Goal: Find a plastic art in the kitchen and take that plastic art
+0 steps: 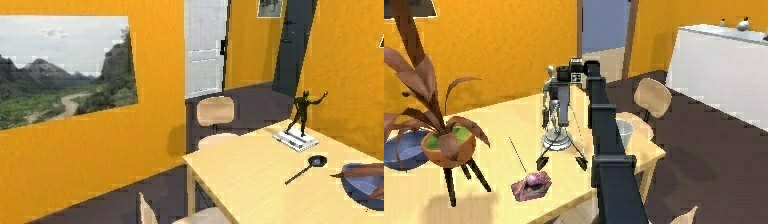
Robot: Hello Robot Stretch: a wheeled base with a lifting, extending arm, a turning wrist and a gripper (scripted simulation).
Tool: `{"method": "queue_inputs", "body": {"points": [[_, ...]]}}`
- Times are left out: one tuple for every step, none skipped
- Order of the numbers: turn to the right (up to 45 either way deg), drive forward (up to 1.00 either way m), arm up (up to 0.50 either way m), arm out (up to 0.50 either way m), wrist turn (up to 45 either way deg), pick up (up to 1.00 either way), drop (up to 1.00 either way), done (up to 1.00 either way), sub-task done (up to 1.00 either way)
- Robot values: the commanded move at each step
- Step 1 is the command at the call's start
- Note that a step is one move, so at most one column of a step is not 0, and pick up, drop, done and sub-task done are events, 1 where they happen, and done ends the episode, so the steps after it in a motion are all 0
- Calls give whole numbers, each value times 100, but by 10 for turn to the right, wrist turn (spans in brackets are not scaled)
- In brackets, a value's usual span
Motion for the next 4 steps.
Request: {"method": "queue_inputs", "body": {"points": [[0,0,0,0,450,0,0,0,0],[0,0,0,0,450,0,0,0,0],[0,0,0,0,450,0,0,0,0],[0,0,0,0,270,0,0,0,0]]}}
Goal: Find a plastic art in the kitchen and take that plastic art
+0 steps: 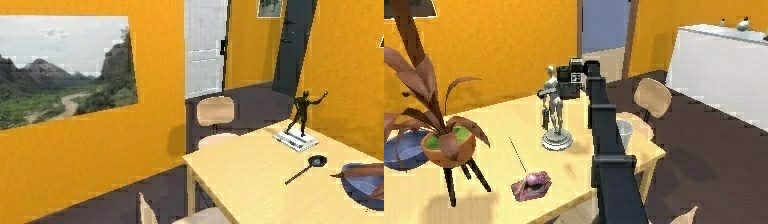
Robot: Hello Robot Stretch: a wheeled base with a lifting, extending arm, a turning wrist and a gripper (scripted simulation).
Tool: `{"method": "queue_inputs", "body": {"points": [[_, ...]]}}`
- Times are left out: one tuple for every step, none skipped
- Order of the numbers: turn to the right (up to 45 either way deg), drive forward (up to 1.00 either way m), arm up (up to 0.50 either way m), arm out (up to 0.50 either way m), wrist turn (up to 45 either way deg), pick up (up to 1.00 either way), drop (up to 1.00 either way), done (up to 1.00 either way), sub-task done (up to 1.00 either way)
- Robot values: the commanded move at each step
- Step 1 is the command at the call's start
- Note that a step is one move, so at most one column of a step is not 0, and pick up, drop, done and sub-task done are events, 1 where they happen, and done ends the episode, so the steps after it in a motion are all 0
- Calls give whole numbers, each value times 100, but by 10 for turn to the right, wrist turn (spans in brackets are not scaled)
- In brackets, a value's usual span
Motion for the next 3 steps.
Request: {"method": "queue_inputs", "body": {"points": [[0,0,0,0,0,100,0,0,0],[0,0,6,0,0,0,0,0,0],[0,0,0,0,0,0,0,100,0]]}}
